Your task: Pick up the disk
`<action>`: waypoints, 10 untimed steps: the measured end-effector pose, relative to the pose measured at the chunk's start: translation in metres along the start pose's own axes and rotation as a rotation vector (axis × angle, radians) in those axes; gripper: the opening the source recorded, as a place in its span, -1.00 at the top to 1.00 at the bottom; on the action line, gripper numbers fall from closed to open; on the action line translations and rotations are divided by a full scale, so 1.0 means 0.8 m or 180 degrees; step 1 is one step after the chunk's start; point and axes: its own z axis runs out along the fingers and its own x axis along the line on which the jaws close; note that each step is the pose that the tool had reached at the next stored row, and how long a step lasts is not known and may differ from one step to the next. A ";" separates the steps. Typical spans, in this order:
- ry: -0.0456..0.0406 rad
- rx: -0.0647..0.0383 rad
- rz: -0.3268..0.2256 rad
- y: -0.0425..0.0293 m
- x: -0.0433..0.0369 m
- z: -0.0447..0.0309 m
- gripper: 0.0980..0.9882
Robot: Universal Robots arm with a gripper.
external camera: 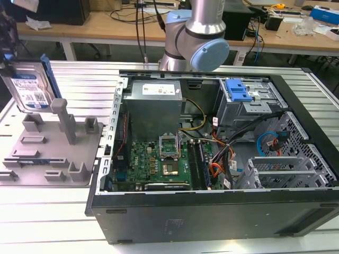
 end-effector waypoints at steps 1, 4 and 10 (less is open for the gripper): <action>0.0000 0.0000 0.0000 0.0001 0.001 -0.0093 0.39; 0.0000 0.0000 0.0000 0.0006 0.003 -0.0287 0.39; 0.0000 0.0000 0.0000 0.0014 0.007 -0.0717 0.39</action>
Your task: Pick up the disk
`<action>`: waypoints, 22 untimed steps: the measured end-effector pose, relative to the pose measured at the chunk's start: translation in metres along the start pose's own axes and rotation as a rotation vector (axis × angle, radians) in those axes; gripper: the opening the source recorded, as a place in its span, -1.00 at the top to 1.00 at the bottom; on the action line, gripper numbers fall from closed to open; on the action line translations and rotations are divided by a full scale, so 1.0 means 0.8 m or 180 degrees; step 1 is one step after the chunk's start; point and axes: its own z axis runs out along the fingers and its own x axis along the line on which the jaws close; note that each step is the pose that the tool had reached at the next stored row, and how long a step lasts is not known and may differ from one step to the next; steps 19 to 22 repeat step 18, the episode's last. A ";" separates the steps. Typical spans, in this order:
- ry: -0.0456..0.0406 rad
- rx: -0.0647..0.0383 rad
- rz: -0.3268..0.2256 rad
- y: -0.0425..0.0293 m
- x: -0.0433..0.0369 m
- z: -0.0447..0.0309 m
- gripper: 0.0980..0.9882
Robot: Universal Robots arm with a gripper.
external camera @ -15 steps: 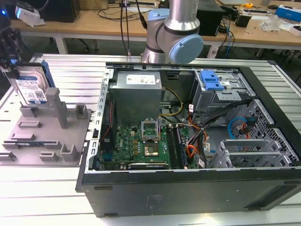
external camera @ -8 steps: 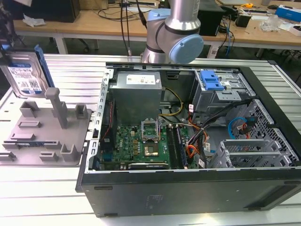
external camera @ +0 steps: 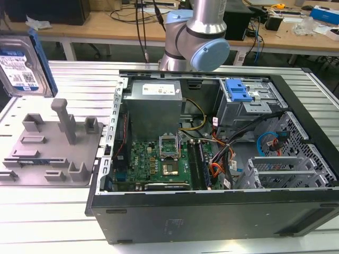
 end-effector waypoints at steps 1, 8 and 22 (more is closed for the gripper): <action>0.0000 0.0000 0.0000 0.0002 0.001 -0.0097 0.39; 0.0000 -0.0001 0.0000 0.0012 0.008 -0.0657 0.39; -0.0015 -0.0001 -0.0002 0.0014 0.010 -0.0777 0.39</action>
